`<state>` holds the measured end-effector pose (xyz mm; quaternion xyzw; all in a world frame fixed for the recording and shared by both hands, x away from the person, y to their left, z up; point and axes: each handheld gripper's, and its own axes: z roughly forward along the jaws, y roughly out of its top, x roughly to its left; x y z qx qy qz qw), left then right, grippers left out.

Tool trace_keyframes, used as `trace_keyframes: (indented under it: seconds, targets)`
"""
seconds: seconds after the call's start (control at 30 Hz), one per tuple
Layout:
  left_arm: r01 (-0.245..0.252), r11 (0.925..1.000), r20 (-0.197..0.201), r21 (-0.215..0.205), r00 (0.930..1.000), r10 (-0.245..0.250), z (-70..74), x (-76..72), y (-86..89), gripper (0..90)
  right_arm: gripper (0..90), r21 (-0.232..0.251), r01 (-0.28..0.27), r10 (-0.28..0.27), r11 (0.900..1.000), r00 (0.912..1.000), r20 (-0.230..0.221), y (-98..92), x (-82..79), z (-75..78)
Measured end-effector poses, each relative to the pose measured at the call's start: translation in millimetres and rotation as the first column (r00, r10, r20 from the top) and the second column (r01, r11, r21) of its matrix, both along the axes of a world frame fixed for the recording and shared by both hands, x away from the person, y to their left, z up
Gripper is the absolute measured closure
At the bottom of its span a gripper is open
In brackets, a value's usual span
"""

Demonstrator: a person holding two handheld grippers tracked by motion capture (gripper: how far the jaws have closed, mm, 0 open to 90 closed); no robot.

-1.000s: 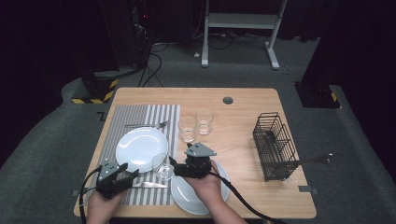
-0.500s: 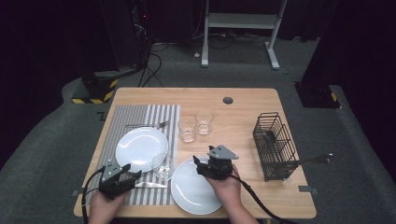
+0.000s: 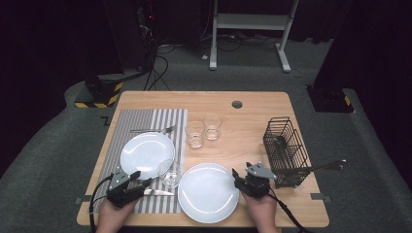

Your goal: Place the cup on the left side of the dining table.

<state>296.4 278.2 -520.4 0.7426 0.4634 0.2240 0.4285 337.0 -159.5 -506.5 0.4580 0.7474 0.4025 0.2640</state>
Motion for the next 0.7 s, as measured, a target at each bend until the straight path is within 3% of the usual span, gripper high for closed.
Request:
trace_keyframes:
  seconds: [0.13,0.3,0.37,0.5,0.7]
  targets:
    - [-0.002,1.0000,0.010,0.002,1.0000,0.002,-1.0,-1.1,0.5,44.1,38.9,-0.042,0.023,-0.024,0.999,0.9997,-0.011,-10.2,-5.4,-7.6]
    - [-0.014,0.9999,0.002,0.006,0.9999,0.014,-2.2,-0.2,0.5,44.1,34.4,-0.077,0.030,-0.038,0.997,0.9942,-0.101,-11.4,-2.3,-15.9]
    - [-0.020,0.9998,-0.002,0.004,0.9998,0.020,-2.8,-0.1,-0.3,44.1,35.2,-0.080,0.031,-0.040,0.996,0.9937,-0.105,-11.6,-1.2,-16.2]
    - [-0.020,0.9998,-0.006,0.002,0.9998,0.020,-3.1,0.7,0.2,44.1,34.1,-0.071,0.032,-0.043,0.997,0.9861,-0.160,-12.6,4.1,-17.4]
    - [-0.024,0.9996,-0.008,-0.011,0.9997,0.024,-3.3,-0.5,0.8,44.2,34.9,-0.088,0.034,-0.048,0.996,0.9861,-0.159,-10.6,3.7,-17.5]
